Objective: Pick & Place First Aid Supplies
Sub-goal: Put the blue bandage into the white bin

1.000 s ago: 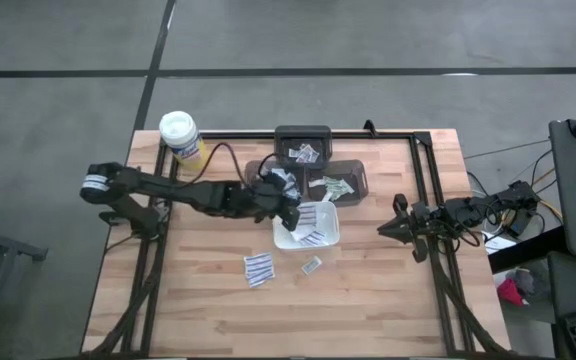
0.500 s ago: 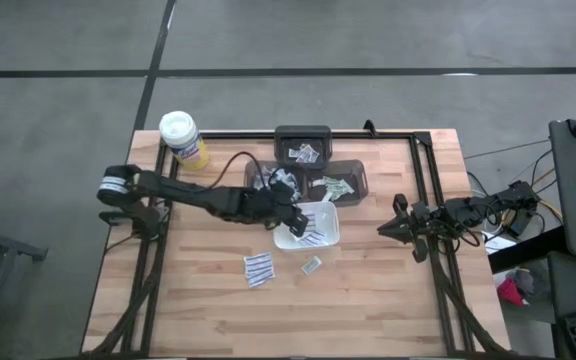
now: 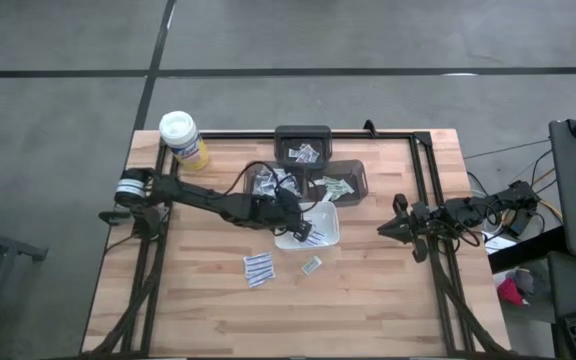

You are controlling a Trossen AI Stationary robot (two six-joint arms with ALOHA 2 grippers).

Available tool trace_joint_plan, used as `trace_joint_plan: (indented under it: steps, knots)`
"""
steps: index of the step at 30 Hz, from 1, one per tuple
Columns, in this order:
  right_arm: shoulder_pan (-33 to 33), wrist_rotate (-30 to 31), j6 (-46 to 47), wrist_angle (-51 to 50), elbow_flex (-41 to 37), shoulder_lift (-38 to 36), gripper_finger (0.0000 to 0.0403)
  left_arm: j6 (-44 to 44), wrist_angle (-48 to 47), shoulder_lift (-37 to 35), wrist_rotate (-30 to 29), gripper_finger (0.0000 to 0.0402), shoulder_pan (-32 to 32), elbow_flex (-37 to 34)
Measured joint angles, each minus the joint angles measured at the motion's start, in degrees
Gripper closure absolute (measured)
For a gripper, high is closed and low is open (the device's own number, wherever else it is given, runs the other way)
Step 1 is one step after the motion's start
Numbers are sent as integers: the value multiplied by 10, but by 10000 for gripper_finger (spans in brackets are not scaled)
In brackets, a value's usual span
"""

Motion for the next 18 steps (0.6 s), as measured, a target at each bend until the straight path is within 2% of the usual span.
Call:
trace_joint_plan:
  steps: [18]
  knots:
    - [0,0,-2,0,0,1,360,14,-2,9,0,401,3,-1]
